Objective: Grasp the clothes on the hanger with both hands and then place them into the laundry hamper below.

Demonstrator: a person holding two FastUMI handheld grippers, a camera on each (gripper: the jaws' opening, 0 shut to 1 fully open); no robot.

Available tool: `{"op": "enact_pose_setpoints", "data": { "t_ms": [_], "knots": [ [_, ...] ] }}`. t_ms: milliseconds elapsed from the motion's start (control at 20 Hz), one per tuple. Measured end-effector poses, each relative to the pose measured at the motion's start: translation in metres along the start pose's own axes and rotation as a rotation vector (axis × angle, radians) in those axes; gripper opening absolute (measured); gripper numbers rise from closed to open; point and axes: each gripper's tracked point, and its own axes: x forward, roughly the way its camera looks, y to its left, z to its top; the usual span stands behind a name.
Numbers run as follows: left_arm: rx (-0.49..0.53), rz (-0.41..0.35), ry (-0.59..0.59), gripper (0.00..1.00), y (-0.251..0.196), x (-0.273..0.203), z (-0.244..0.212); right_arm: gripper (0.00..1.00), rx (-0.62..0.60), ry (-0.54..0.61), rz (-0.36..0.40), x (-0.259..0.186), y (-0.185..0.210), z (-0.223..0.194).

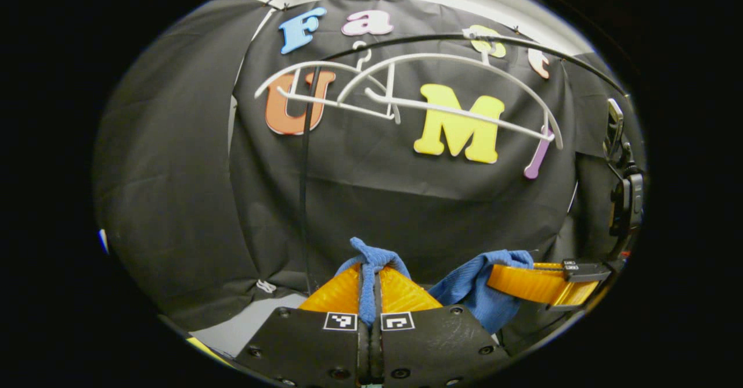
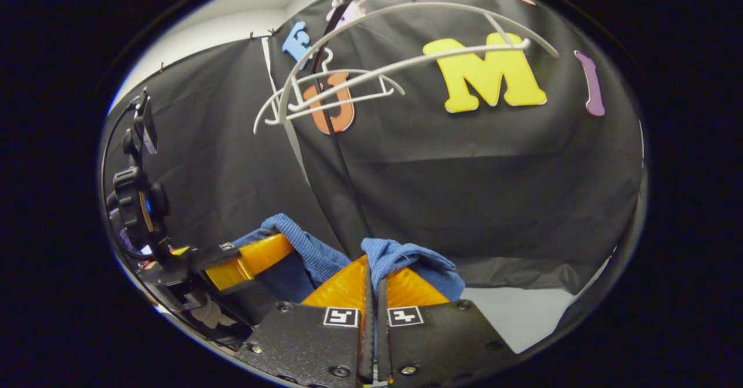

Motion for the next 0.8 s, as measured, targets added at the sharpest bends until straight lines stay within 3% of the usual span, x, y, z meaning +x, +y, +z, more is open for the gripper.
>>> {"op": "enact_pose_setpoints", "data": {
  "t_ms": [250,300,450,750,800],
  "knots": [
    [-0.039,0.009,0.146,0.01,-0.001,0.018,-0.083,0.06,-0.001,0.152,-0.029,0.021,-0.016,-0.077],
    [-0.043,0.020,0.172,0.05,0.003,0.023,-0.100,0.06,0.008,0.181,-0.037,0.026,-0.020,-0.091],
    [-0.069,0.037,0.260,0.01,0.005,0.023,-0.152,0.06,0.047,0.250,-0.061,0.037,-0.034,-0.128],
    [-0.097,0.076,0.416,0.01,-0.009,0.034,-0.219,0.06,0.107,0.353,-0.105,0.060,-0.050,-0.194],
    [-0.104,0.085,0.437,0.05,-0.009,0.034,-0.231,0.06,0.115,0.372,-0.111,0.063,-0.053,-0.203]
  ]
}}
